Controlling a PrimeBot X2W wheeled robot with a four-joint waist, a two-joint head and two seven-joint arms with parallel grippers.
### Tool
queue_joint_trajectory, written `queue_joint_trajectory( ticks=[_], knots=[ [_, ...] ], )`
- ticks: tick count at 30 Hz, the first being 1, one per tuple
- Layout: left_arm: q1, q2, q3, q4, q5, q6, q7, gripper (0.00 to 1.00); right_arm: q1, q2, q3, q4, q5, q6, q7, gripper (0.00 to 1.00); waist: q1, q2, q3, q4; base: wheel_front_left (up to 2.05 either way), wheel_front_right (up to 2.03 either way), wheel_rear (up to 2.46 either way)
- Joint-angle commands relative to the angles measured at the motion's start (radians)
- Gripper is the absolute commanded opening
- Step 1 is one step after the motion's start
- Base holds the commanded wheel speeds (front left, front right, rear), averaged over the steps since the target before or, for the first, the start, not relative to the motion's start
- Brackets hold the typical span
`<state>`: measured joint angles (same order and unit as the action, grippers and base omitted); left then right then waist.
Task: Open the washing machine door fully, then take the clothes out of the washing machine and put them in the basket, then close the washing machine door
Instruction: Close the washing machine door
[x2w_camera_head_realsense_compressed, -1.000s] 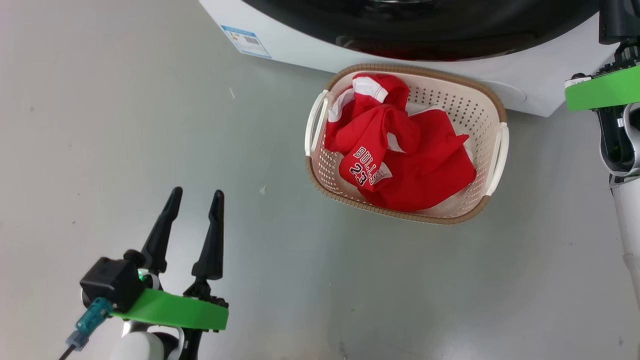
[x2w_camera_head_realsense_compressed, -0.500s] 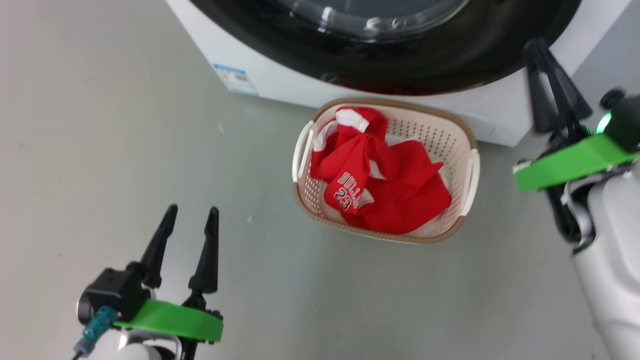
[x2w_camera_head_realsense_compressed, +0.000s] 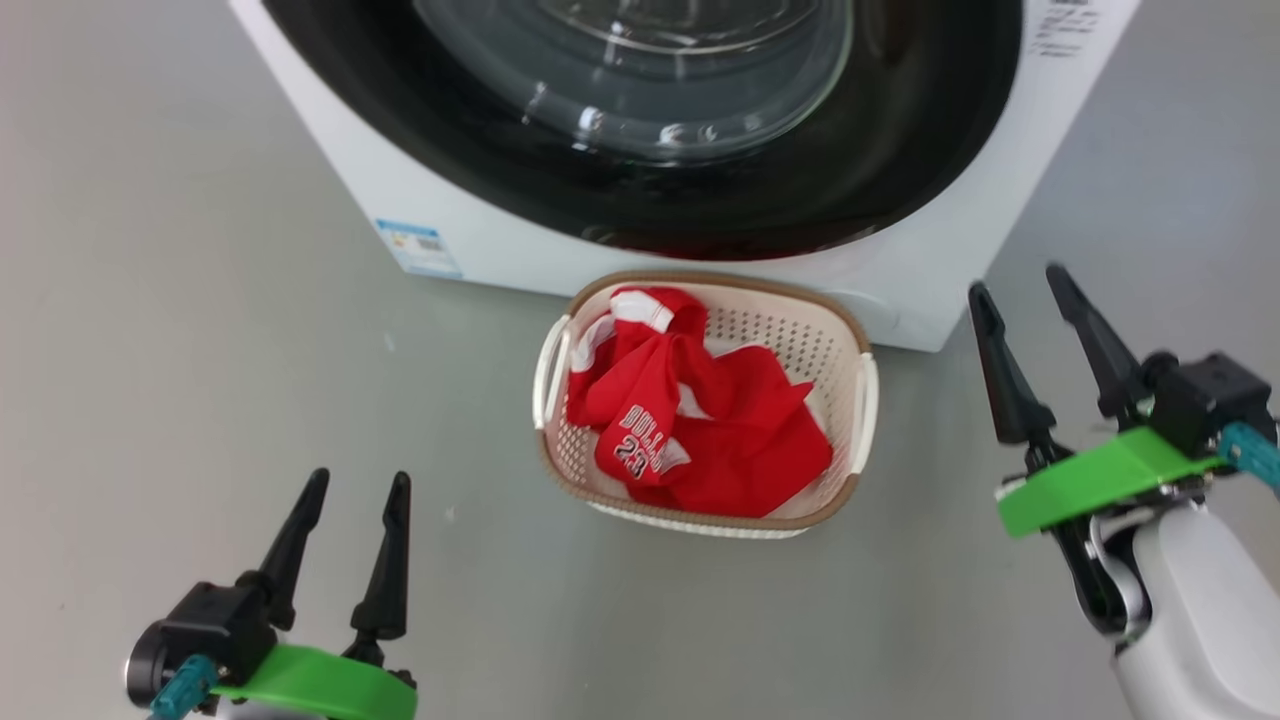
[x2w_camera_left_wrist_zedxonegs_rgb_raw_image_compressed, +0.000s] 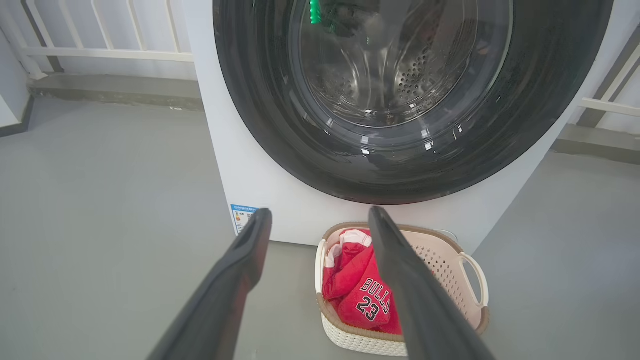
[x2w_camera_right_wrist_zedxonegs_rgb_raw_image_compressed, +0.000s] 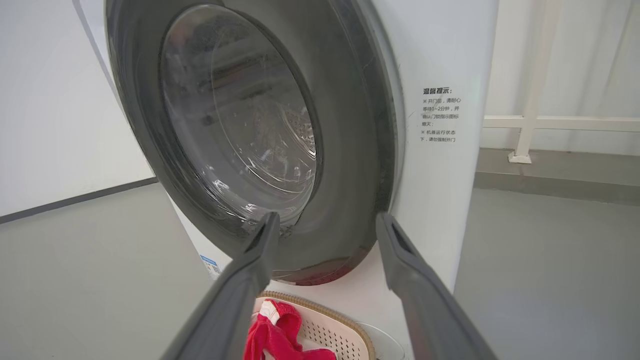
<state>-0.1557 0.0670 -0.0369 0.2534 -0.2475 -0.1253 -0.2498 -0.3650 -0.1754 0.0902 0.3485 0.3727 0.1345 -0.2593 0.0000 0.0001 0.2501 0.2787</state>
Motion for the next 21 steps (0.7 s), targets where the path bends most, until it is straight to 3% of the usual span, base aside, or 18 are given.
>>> queue_joint_trajectory(
  ticks=[1,21],
  knots=[
    [0.01,0.032,0.038,-0.017,0.006,-0.005,-0.012,1.0,0.029,0.008,0.01,-0.026,0.008,-0.004,-0.002,1.0,0.0,-0.0001,-0.033,-0.03,0.0,0.0,0.0],
    [0.077,0.076,0.064,-0.018,0.011,-0.005,-0.012,1.0,0.259,0.048,-0.028,-0.037,0.0,-0.004,-0.002,1.0,0.0,-0.0001,-0.147,-0.122,0.0,0.0,0.0]
  ],
)
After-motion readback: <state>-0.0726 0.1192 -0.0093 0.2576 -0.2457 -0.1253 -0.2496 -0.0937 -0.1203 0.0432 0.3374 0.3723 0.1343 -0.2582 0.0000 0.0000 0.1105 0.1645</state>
